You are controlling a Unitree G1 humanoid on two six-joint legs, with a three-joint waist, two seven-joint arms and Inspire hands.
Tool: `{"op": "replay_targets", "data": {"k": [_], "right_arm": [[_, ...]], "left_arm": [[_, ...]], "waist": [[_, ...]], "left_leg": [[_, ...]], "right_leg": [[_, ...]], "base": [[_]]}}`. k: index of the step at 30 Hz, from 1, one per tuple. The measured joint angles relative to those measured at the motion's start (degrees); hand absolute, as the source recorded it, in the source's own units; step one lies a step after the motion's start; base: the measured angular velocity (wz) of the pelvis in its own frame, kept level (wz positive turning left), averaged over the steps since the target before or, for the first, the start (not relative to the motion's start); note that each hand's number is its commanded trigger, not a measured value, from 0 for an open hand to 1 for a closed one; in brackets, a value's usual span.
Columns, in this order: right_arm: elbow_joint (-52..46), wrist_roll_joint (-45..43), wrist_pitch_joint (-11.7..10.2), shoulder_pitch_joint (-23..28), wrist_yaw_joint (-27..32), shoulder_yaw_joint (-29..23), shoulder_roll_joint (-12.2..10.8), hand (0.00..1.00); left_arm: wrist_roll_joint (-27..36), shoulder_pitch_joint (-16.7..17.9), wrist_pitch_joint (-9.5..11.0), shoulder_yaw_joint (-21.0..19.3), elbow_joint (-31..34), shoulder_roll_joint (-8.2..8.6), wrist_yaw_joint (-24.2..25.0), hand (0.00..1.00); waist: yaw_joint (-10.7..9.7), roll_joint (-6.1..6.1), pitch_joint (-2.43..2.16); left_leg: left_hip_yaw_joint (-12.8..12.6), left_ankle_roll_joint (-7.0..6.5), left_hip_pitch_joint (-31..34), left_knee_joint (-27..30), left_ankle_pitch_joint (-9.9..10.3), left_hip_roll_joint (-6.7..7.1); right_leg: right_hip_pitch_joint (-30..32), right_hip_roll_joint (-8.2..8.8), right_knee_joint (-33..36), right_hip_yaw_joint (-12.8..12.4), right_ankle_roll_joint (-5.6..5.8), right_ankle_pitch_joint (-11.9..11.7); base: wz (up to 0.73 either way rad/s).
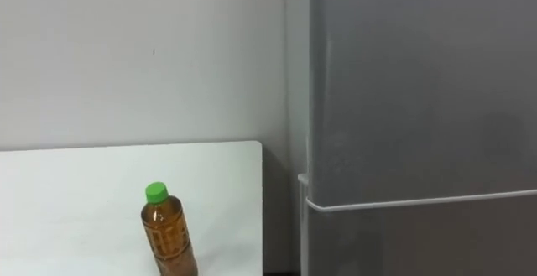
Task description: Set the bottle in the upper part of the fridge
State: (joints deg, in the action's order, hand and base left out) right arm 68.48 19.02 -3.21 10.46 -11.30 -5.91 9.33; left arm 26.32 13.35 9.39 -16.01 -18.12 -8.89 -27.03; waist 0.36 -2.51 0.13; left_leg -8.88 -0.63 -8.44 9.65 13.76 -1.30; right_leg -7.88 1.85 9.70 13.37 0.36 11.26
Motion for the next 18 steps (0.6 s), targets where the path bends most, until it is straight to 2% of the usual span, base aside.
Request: {"op": "replay_targets", "data": {"k": [4,12,16,18], "right_arm": [[-0.27,0.83,0.02,0.29,0.06,0.0,-0.31,0.0],[-1.64,-0.59,0.03,0.91,-1.07,-1.12,-0.35,0.0],[-1.69,-1.1,0.02,0.88,-1.52,-1.68,-0.35,0.0],[-1.72,-1.12,0.02,0.89,-1.52,-1.68,-0.49,0.0]], "left_arm": [[0.16,0.11,0.02,-0.12,9.34,-0.14,-1.55,0.0],[0.44,-0.22,0.1,-1.49,25.77,-1.66,-1.17,0.0],[0.35,-0.4,0.11,-1.93,27.91,-1.74,0.27,0.0],[0.22,-0.47,0.05,-1.94,28.64,-1.74,1.13,0.0]], "waist": [[0.02,0.78,-0.06],[-0.39,0.42,-0.01],[-0.99,0.45,-0.02],[-1.47,0.57,0.15]], "left_leg": [[0.22,0.0,0.16,0.0,0.0,0.03],[0.16,0.0,0.11,0.2,0.0,0.15],[0.17,0.0,-0.03,0.45,0.0,0.16],[0.21,0.0,0.03,0.66,0.0,0.15]], "right_leg": [[-0.05,-0.06,-0.06,-0.26,0.01,0.01],[0.23,-0.03,-0.11,-0.62,0.04,0.04],[0.15,-0.02,-0.2,-0.57,0.05,0.07],[0.1,-0.04,-0.25,-0.58,0.04,0.08]], "base": [[0.0],[0.0],[0.0],[0.0]]}}
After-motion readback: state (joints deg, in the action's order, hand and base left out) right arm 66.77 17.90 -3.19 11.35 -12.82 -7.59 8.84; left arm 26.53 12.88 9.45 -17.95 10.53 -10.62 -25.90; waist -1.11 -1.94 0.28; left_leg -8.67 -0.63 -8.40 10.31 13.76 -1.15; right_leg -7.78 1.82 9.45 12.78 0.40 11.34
